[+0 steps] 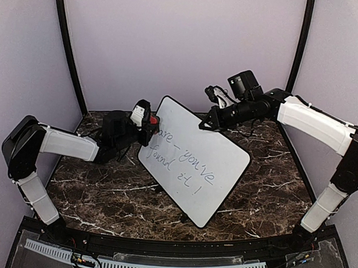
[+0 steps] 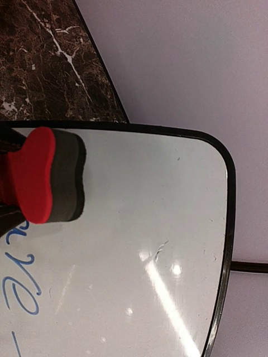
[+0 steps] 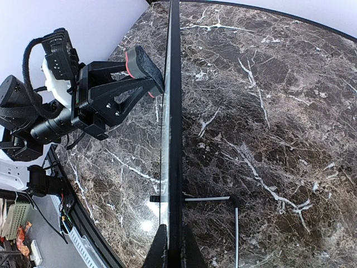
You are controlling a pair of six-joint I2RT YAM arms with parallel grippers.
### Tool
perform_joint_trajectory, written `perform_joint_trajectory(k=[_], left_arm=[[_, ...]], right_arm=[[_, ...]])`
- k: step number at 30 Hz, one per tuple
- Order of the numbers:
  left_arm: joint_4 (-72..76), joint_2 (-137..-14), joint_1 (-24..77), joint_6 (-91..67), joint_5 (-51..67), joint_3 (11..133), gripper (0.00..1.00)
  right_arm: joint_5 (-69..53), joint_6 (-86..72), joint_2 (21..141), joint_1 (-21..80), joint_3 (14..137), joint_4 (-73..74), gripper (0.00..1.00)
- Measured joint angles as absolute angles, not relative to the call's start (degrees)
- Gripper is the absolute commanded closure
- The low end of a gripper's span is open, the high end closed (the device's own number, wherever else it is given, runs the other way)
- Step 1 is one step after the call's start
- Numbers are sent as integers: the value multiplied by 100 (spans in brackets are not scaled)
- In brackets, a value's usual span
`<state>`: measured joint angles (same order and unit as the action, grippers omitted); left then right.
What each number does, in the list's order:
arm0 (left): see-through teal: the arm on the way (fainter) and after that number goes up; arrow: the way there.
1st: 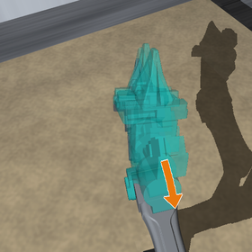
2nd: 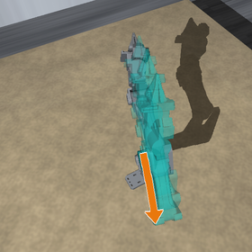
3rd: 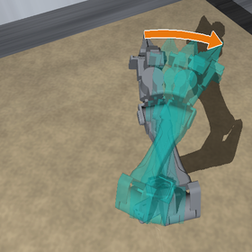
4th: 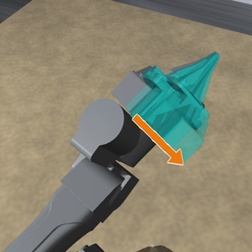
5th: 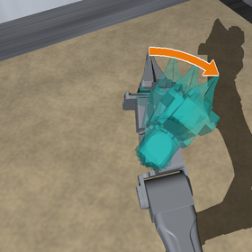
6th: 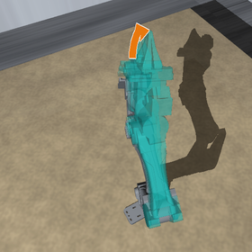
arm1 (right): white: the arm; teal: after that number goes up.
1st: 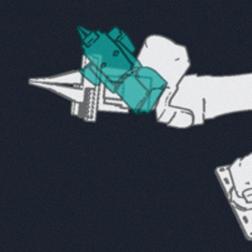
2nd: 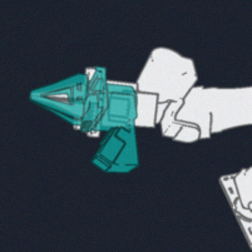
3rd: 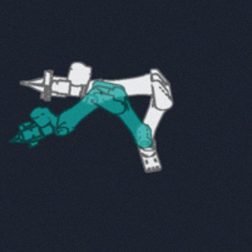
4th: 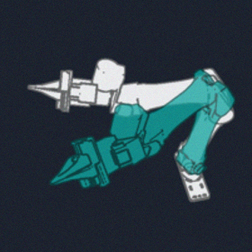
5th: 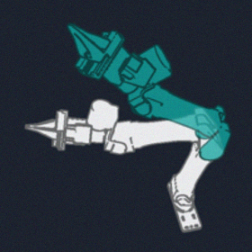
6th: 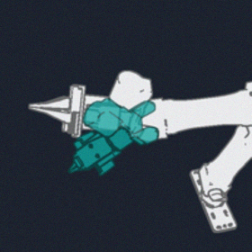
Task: Erase the whiteboard
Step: Erase the whiteboard from the whiteboard stand.
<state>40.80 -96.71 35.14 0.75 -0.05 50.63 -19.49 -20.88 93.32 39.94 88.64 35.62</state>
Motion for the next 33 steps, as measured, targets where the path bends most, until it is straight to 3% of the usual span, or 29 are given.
perform_joint_trajectory(k=[14, 33], left_arm=[[4112, -9854, 3229, -327, 281, 5507, 98], [4816, -9931, 3208, -1179, 528, 4779, 98]], right_arm=[[-1986, -2053, 9332, 3988, 8864, 3557, 100], [-1970, -2145, 9332, 3979, 8851, 3562, 100]])
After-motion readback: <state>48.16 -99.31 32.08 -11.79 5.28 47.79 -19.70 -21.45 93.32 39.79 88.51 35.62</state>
